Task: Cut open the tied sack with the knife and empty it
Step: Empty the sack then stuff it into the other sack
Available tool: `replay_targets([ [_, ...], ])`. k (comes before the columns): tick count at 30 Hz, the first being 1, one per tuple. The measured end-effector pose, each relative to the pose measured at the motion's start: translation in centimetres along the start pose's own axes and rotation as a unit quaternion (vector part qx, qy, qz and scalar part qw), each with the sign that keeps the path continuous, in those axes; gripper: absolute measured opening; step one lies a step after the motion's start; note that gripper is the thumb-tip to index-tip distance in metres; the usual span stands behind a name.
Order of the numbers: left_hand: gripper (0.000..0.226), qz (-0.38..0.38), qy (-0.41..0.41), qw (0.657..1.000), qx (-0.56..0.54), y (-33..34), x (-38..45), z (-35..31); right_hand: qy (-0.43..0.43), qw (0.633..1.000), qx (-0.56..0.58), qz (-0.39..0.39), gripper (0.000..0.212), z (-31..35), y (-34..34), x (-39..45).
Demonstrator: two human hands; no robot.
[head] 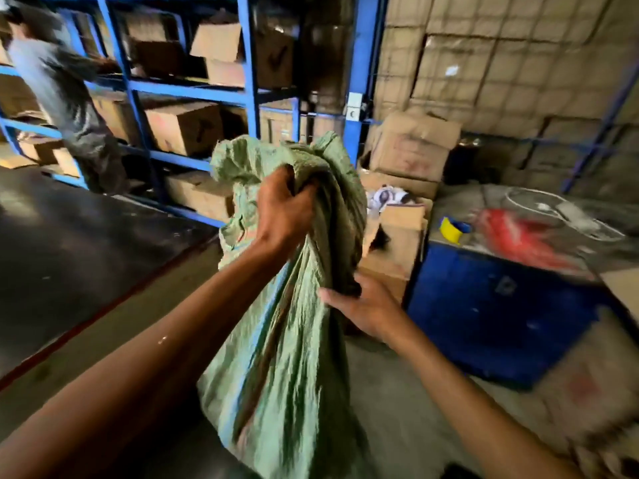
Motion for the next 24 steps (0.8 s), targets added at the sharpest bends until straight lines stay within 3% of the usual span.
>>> replay_targets([
  [3, 0.019, 0.043, 0.004, 0.996, -0.072, 4.1, -0.5, -2.3, -0.009, 0.998, -0.019, -0.062, 0.028, -4.3, -2.0, -2.5],
  [6, 0.019, 0.042, -0.005, 0.989, -0.144, 6.9, 0.0, -4.1, 0.053, 0.983, -0.094, -0.149, 0.013, -9.7, -4.7, -5.1],
  [10, 0.008, 0.070, -0.009, 0.977, -0.202, 10.3, 1.0, -4.5, 0.102, 0.942, -0.096, -0.306, 0.048, -13.8, -8.8, -9.4],
  [13, 0.013, 0.141, 0.030, 0.975, -0.166, 13.6, -0.6, -3.2, 0.090, 0.899, -0.080, -0.421, 0.045, -12.7, -12.5, -11.6],
  [15, 0.022, 0.232, 0.058, 0.964, -0.118, 16.5, -3.2, -2.0, 0.078, 0.891, -0.081, -0.441, 0.034, -11.1, -14.1, -12.3],
  [16, 0.029, 0.309, 0.056, 0.944, -0.106, 18.2, -5.1, -1.1, 0.071, 0.892, -0.075, -0.441, 0.028, -10.1, -14.6, -12.5],
  [18, 0.052, 0.494, 0.068, 0.862, -0.086, 21.1, -10.1, 0.7, 0.050, 0.887, -0.068, -0.454, 0.022, -8.3, -15.4, -13.1],
  [20, 0.070, 0.601, 0.173, 0.780, -0.027, 23.2, -15.0, 2.0, 0.046, 0.867, -0.080, -0.490, 0.016, -6.9, -16.2, -14.3],
  [21, 0.066, 0.602, 0.229, 0.765, -0.013, 23.9, -16.8, 2.3, 0.053, 0.855, -0.085, -0.508, 0.015, -6.3, -16.7, -15.3],
  [24, 0.044, 0.548, 0.286, 0.785, -0.046, 25.8, -19.0, 0.5, 0.082, 0.837, -0.106, -0.531, 0.014, -5.3, -18.3, -19.1],
])
Point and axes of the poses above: each hand's wrist, its own x-axis towards the middle knuckle, its own y-axis out of the palm, z = x × y, the point moved 4 cm from there along x, towards the middle knuckle, and after that the axes turned 8 degrees about x, right-handed, at the moved point
